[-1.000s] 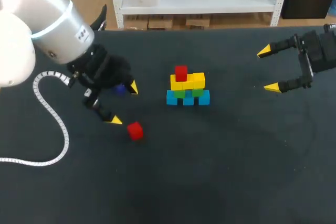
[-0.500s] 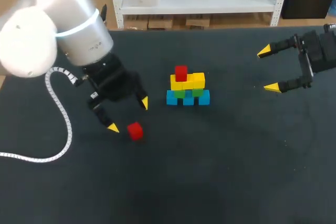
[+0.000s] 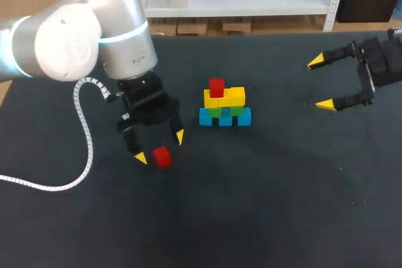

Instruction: Place the blue cubes, place green cubes on the blue cubes, place the yellow cubes on the green cubes, then place the red cubes on the yellow cubes, and place purple cube on the red cubes.

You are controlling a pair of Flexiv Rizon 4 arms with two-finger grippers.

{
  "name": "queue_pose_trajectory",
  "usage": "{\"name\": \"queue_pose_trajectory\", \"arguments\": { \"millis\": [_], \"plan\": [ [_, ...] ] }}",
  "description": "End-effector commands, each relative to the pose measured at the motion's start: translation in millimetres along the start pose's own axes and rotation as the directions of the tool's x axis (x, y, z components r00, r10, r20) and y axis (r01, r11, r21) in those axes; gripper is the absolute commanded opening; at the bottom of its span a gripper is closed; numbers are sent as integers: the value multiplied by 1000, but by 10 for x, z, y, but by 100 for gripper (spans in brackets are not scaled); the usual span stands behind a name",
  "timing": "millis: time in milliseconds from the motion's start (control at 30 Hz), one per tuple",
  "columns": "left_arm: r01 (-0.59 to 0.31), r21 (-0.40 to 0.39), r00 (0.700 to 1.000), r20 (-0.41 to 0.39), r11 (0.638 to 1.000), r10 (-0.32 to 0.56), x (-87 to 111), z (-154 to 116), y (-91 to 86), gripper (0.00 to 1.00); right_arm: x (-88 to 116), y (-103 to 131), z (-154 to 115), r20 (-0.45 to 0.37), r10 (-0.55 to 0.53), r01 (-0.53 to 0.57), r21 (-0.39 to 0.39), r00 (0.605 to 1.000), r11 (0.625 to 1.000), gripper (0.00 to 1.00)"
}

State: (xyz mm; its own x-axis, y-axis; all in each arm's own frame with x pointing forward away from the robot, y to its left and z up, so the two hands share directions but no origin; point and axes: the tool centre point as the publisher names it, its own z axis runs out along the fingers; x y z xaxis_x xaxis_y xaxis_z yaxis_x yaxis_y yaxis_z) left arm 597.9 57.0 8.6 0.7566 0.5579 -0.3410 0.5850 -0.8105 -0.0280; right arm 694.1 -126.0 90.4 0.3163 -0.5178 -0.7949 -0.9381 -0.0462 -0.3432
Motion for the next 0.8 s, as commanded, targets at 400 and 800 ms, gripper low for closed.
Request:
{"name": "queue_pose_trajectory", "arguments": {
  "millis": [400,800],
  "plan": [
    [31,2,1000,0,1000,-31,23,132,-36,40,-1,-2,1,-1,1,-1,0,1000,1000,100],
    [310,-125,950,-5,943,-313,-184,-69,118,0,-1,-2,1,-1,1,-1,0,1000,1000,100]
  ]
}}
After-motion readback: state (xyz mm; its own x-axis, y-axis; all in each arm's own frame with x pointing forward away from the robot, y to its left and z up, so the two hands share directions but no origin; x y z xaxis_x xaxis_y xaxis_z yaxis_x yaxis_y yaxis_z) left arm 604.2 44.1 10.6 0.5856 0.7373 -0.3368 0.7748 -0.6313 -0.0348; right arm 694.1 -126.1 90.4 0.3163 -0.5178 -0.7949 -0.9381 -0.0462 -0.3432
